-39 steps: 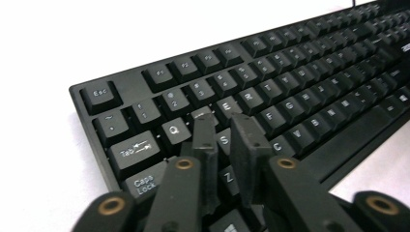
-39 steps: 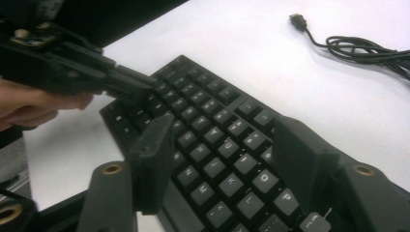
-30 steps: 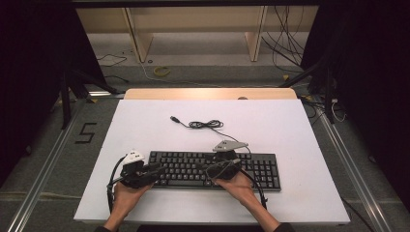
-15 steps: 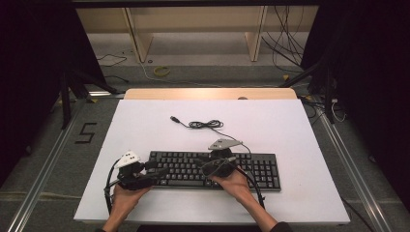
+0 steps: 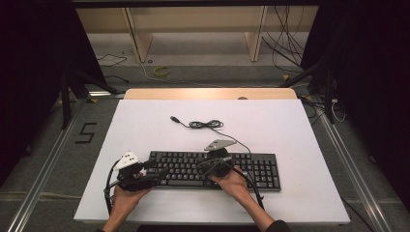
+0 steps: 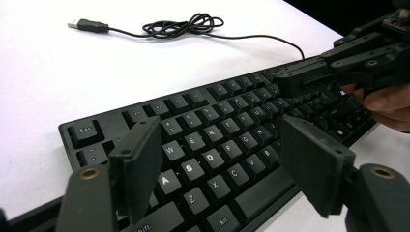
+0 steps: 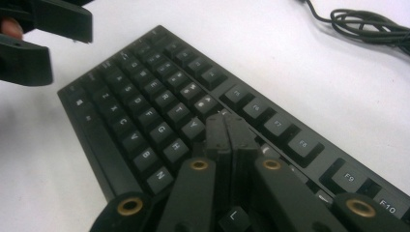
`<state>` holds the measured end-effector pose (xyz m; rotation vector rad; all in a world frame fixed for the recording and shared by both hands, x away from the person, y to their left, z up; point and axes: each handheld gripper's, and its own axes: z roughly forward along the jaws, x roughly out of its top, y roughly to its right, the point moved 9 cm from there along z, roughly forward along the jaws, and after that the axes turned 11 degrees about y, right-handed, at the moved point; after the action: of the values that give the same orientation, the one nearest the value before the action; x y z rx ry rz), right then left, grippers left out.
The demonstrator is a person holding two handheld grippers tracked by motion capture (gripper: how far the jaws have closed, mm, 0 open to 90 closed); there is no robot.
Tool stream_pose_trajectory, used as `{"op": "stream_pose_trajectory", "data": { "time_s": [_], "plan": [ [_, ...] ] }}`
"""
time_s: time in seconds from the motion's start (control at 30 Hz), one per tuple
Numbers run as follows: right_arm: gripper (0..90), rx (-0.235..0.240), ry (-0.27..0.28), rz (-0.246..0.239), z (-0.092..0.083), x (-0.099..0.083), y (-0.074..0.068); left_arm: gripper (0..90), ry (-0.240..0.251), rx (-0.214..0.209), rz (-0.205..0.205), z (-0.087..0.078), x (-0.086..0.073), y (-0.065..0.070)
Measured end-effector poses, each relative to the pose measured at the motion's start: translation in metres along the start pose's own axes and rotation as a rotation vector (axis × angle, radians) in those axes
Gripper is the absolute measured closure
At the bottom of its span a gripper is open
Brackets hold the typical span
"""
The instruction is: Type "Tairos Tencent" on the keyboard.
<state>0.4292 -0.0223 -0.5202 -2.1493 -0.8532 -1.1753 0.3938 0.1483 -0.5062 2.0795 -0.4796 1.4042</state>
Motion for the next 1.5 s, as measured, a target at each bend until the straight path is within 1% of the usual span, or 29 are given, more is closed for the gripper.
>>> {"op": "stream_pose_trajectory", "data": {
  "time_s": [0.2, 0.37, 0.63, 0.73, 0.8, 0.87, 0.9, 0.97, 1.0, 1.17, 1.27, 1.37, 1.43, 1.5],
  "plan": [
    [90.0, -0.007, -0.027, -0.010, 0.004, -0.004, 0.001, 31.2, 0.002, 0.002, 0.000, -0.001, 0.000, -0.001],
    [90.0, -0.015, -0.044, -0.008, 0.008, -0.008, 0.003, 30.8, 0.003, 0.001, -0.002, -0.001, 0.000, -0.001],
    [90.0, -0.020, -0.060, -0.003, 0.010, -0.011, 0.005, 29.7, 0.008, -0.002, -0.004, -0.001, 0.001, 0.000],
    [90.0, -0.024, -0.064, -0.010, 0.011, -0.012, 0.006, 29.7, 0.008, -0.002, -0.003, -0.001, 0.001, 0.000],
    [90.0, -0.025, -0.069, -0.004, 0.011, -0.013, 0.006, 29.7, 0.009, -0.001, -0.003, -0.001, 0.001, 0.000],
    [90.0, -0.026, -0.081, -0.016, 0.012, -0.016, 0.006, 29.7, 0.009, 0.000, -0.003, -0.002, 0.001, -0.001],
    [90.0, -0.029, -0.078, -0.008, 0.012, -0.016, 0.005, 29.7, 0.009, 0.000, -0.002, -0.002, 0.001, -0.001],
    [90.0, -0.033, -0.080, -0.027, 0.013, -0.016, 0.005, 29.7, 0.007, 0.000, -0.001, -0.001, 0.001, -0.001],
    [90.0, -0.036, -0.080, -0.030, 0.013, -0.016, 0.005, 29.7, 0.006, 0.000, 0.000, -0.001, 0.001, -0.001],
    [90.0, -0.037, -0.078, -0.017, 0.013, -0.016, 0.005, 29.7, -0.001, 0.001, 0.005, -0.001, 0.000, -0.001],
    [90.0, -0.030, -0.071, 0.003, 0.012, -0.015, 0.006, 29.7, 0.000, 0.002, 0.005, 0.000, 0.000, -0.002],
    [86.8, -0.008, -0.042, 0.038, 0.006, -0.009, 0.007, 29.8, -0.001, 0.002, 0.006, 0.000, 0.000, -0.002],
    [83.8, 0.004, -0.016, 0.052, 0.002, -0.005, 0.007, 29.8, 0.000, 0.000, 0.004, 0.000, 0.000, -0.002],
    [81.3, 0.011, 0.004, 0.053, -0.002, -0.001, 0.007, 29.9, -0.005, -0.001, 0.007, 0.001, -0.001, -0.001]
  ]
}}
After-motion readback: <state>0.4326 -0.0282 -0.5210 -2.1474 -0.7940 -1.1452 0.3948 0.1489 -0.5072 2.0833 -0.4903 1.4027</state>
